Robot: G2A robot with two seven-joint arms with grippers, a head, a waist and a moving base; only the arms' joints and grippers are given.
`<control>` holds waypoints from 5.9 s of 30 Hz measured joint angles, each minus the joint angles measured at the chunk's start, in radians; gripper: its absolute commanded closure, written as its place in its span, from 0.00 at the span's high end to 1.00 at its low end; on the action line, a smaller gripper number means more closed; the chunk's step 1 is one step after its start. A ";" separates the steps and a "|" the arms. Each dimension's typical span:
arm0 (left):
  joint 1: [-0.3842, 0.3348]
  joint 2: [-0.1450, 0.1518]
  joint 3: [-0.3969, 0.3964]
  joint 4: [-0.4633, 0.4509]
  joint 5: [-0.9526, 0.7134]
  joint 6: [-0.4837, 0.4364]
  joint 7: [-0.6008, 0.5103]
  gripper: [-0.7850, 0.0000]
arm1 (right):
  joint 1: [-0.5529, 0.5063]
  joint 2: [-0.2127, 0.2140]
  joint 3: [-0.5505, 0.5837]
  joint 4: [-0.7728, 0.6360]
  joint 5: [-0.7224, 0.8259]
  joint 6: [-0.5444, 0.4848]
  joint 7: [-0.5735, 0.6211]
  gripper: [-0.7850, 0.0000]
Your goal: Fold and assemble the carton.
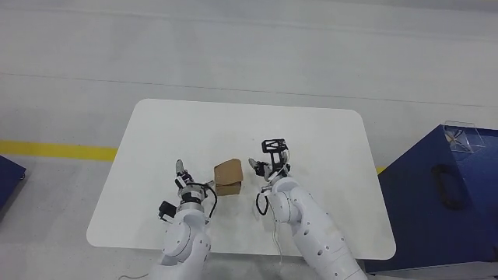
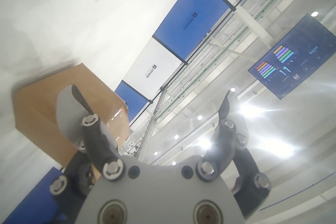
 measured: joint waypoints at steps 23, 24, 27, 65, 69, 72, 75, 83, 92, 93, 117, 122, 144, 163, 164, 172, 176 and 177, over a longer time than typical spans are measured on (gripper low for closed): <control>0.218 0.019 -0.026 -0.224 -0.028 0.165 -0.098 1.00 | 0.015 -0.026 -0.014 0.036 0.117 -0.067 0.046 1.00; 0.218 0.019 -0.026 -0.224 -0.027 0.162 -0.097 1.00 | 0.015 -0.026 -0.013 0.035 0.135 -0.068 0.049 1.00; 0.218 0.019 -0.026 -0.224 -0.026 0.159 -0.097 1.00 | 0.015 -0.026 -0.014 0.036 0.111 -0.068 0.047 1.00; 0.062 0.093 0.079 -0.374 0.897 0.923 -0.468 1.00 | -0.059 0.009 0.097 -0.161 0.126 -0.128 0.114 1.00; 0.058 0.096 0.073 -0.348 0.892 0.909 -0.507 0.60 | -0.051 0.011 0.090 -0.144 0.128 -0.167 0.127 1.00; 0.062 0.094 0.070 -0.332 0.855 0.874 -0.515 0.50 | -0.044 0.010 0.085 -0.131 0.133 -0.177 0.136 1.00; 0.064 0.092 0.078 -0.312 0.842 0.844 -0.496 0.51 | -0.037 0.009 0.074 -0.116 0.124 -0.178 0.135 1.00; 0.060 0.084 0.098 -0.257 0.817 0.799 -0.434 0.50 | -0.027 0.005 0.046 -0.098 0.106 -0.162 0.127 1.00; 0.056 0.079 0.113 -0.232 0.813 0.781 -0.396 0.56 | -0.017 -0.001 0.019 -0.073 0.063 -0.119 0.102 1.00; 0.055 0.079 0.113 -0.228 0.811 0.780 -0.395 0.56 | -0.016 -0.001 0.020 -0.071 0.058 -0.112 0.097 1.00; 0.047 0.079 0.108 -0.210 0.794 0.768 -0.400 0.49 | -0.052 0.006 -0.001 -0.106 -0.030 -0.180 0.062 1.00; 0.039 0.079 0.110 -0.198 0.791 0.770 -0.401 0.49 | -0.050 0.004 -0.007 -0.098 -0.027 -0.186 0.065 1.00; 0.019 0.072 0.124 -0.168 0.789 0.807 -0.358 0.45 | -0.075 0.019 0.012 -0.110 -0.054 -0.299 0.059 1.00; 0.189 0.102 0.145 -0.315 1.184 0.427 -0.111 1.00 | -0.078 0.025 0.067 -0.162 -0.047 -0.185 0.108 1.00; 0.188 0.102 0.145 -0.315 1.171 0.431 -0.126 1.00 | -0.071 0.023 0.065 -0.156 -0.049 -0.169 0.119 1.00; 0.165 0.135 0.126 -0.283 1.386 0.324 -0.263 1.00 | 0.069 -0.006 -0.017 0.018 -0.048 -0.144 0.184 1.00; 0.179 0.187 0.077 -0.190 1.827 0.058 -0.342 1.00 | 0.133 -0.027 -0.079 0.108 -0.051 -0.184 0.170 1.00; 0.180 0.189 0.065 -0.181 1.917 0.033 -0.312 1.00 | 0.145 -0.031 -0.092 0.124 -0.049 -0.196 0.168 1.00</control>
